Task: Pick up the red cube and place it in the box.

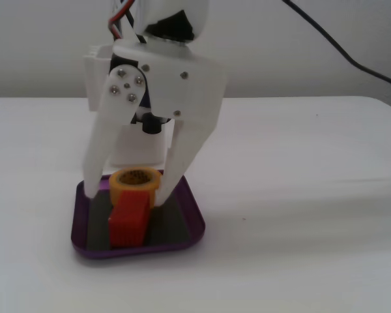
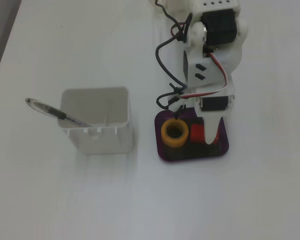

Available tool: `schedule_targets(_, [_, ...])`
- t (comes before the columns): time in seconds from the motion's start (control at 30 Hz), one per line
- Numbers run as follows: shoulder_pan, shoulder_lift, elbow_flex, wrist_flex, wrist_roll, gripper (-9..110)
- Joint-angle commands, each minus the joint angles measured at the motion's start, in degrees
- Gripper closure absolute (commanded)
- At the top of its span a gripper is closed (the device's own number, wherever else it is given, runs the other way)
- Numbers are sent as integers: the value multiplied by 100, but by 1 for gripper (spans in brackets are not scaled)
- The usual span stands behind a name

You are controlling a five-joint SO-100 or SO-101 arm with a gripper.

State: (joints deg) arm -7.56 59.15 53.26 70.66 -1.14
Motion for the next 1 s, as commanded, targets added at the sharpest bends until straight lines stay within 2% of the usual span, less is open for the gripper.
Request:
schedule_targets(0.0, [9,141,-62,44,35,76])
schedule_targets(0.17, [9,387,-545,809,44,76])
schedule_targets(0.33, [18,1591,-1617,2355,26,76])
schedule_targets(0.43, [97,2514,-1617,2663,44,76])
schedule_targets(0.7, [896,4966,1617,2355,114,76])
schedule_targets(0.8, [1160,6047,3296,1688,123,76])
schedule_targets(0.97, [1512,7972,6363,-132,123,76])
